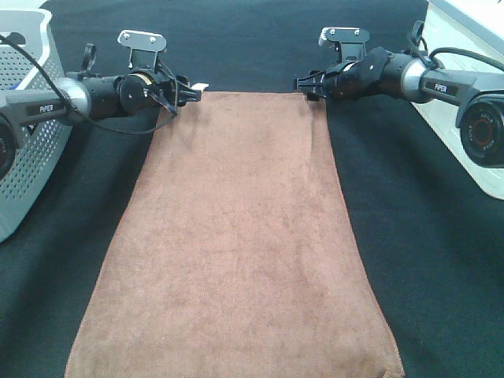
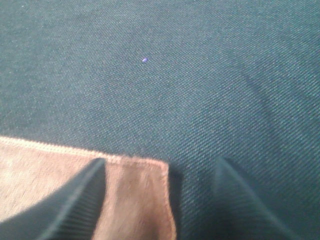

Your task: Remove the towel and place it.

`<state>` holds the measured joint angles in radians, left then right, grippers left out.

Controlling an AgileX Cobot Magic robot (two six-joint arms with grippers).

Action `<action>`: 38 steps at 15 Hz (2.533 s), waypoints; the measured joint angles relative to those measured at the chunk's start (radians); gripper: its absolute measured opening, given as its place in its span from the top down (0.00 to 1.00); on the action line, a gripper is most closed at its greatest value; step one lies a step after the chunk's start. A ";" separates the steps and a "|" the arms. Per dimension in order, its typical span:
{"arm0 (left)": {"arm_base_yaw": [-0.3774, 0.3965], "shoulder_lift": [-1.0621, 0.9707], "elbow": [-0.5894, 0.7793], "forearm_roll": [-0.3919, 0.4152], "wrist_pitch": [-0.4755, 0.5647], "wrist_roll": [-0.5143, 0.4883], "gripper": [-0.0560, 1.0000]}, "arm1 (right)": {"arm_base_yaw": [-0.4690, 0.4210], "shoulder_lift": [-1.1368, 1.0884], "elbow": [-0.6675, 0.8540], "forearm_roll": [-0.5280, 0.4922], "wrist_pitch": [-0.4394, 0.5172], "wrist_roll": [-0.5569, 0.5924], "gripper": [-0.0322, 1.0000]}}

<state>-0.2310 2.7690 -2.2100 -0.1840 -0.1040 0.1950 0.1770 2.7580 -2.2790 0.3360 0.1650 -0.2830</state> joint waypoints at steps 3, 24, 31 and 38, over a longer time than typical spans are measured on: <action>0.000 0.000 0.000 -0.013 0.005 -0.007 0.30 | 0.000 0.000 0.000 0.000 0.061 0.000 0.35; 0.328 -0.958 0.321 0.141 1.201 -0.101 0.15 | -0.139 -0.867 0.172 -0.193 1.041 0.233 0.34; 0.340 -1.779 1.163 0.142 1.008 -0.148 0.15 | -0.139 -1.677 1.105 -0.192 1.034 0.269 0.34; 0.340 -2.390 1.501 0.192 1.114 -0.154 0.15 | -0.139 -2.365 1.531 -0.193 0.999 0.265 0.34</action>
<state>0.1090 0.3790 -0.7090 0.0080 1.0100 0.0410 0.0380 0.3930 -0.7480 0.1430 1.1640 -0.0180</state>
